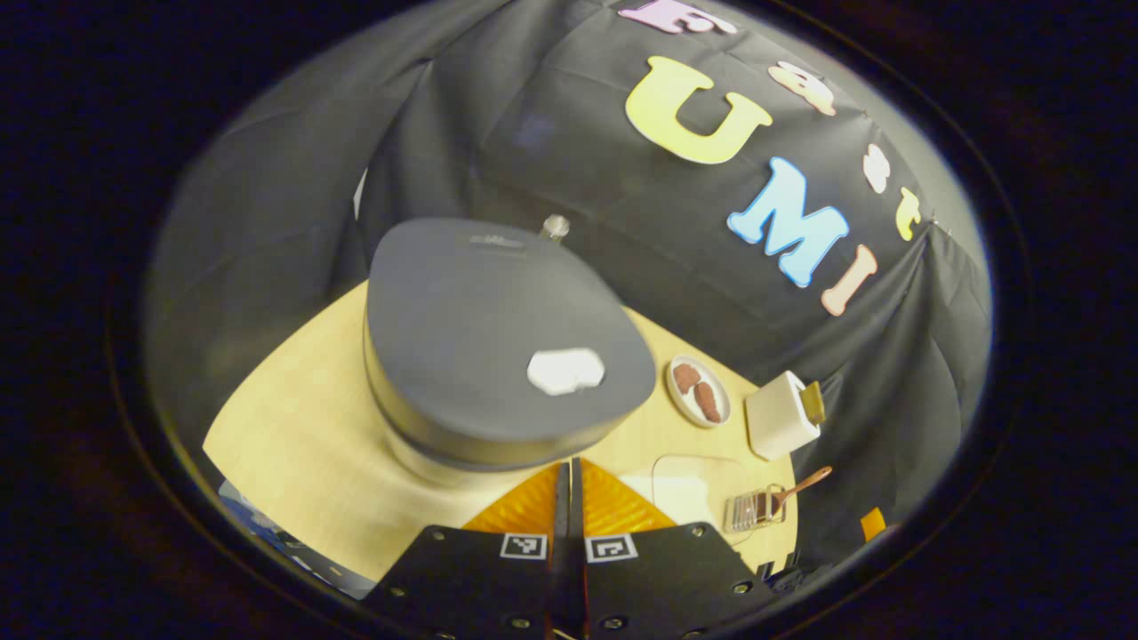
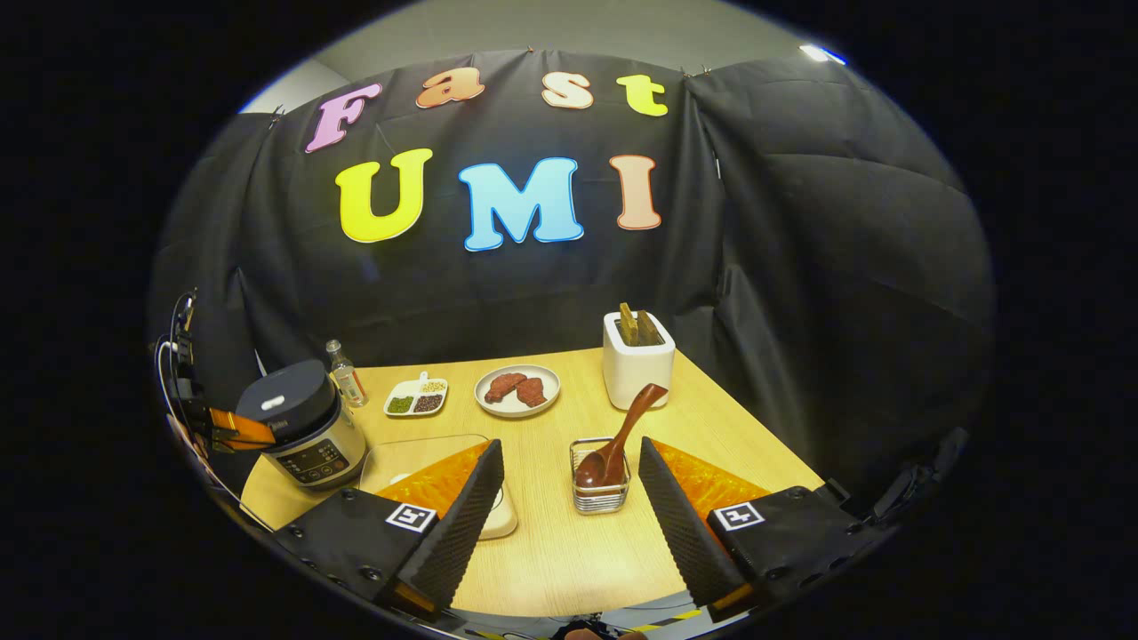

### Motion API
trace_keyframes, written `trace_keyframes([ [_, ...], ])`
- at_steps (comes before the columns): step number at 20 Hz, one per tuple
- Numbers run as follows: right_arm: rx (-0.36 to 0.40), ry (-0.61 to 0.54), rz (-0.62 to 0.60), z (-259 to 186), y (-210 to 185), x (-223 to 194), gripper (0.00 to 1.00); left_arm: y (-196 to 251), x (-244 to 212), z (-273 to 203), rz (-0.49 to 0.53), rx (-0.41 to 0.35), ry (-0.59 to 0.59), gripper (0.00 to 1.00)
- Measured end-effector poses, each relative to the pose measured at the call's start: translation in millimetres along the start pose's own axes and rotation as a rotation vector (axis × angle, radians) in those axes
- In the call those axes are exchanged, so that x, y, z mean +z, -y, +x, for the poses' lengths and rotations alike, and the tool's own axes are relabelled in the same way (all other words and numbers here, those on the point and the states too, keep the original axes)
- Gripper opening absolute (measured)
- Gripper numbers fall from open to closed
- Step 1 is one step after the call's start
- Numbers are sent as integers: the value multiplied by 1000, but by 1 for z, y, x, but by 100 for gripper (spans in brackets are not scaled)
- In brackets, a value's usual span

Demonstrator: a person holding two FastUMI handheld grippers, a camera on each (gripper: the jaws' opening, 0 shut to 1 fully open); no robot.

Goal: Close the left gripper, press the button to open the rice cooker; take a wooden spoon from the chopstick holder with the right hand, scoop a spoonful of rice and pour it into the rice cooker, then put the wooden spoon back into the chopstick holder.

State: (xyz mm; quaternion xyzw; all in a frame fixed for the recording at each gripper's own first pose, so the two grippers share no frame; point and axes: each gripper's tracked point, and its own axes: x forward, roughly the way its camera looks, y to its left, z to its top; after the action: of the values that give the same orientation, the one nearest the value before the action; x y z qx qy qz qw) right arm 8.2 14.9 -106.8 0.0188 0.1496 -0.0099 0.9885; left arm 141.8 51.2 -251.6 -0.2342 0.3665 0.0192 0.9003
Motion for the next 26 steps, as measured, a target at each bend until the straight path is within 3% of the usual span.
trace_keyframes([
  [2,-17,-10,-1,-10,2,-8,98,-10,-38,-15,80,10,-35,1],
  [6,-32,-36,-19,-22,5,-26,98,1,-63,-62,266,-15,37,1],
  [14,-69,-88,27,15,37,-29,97,55,-9,-147,444,-91,302,0],
  [18,-85,-140,91,55,62,-31,97,73,22,-156,472,-45,402,61],
  [19,-87,-155,107,67,68,-32,93,73,25,-156,471,-18,419,77],
  [20,-87,-171,123,79,73,-32,97,74,29,-151,466,10,426,93],
  [21,-82,-185,142,91,77,-32,93,76,30,-145,458,33,421,93],
  [22,-68,-197,162,104,79,-32,97,79,29,-138,446,54,417,96],
  [23,-56,-207,183,116,81,-30,97,82,29,-132,431,65,414,93],
  [26,-2,-252,246,152,81,-33,98,94,30,-114,404,91,398,95],
])
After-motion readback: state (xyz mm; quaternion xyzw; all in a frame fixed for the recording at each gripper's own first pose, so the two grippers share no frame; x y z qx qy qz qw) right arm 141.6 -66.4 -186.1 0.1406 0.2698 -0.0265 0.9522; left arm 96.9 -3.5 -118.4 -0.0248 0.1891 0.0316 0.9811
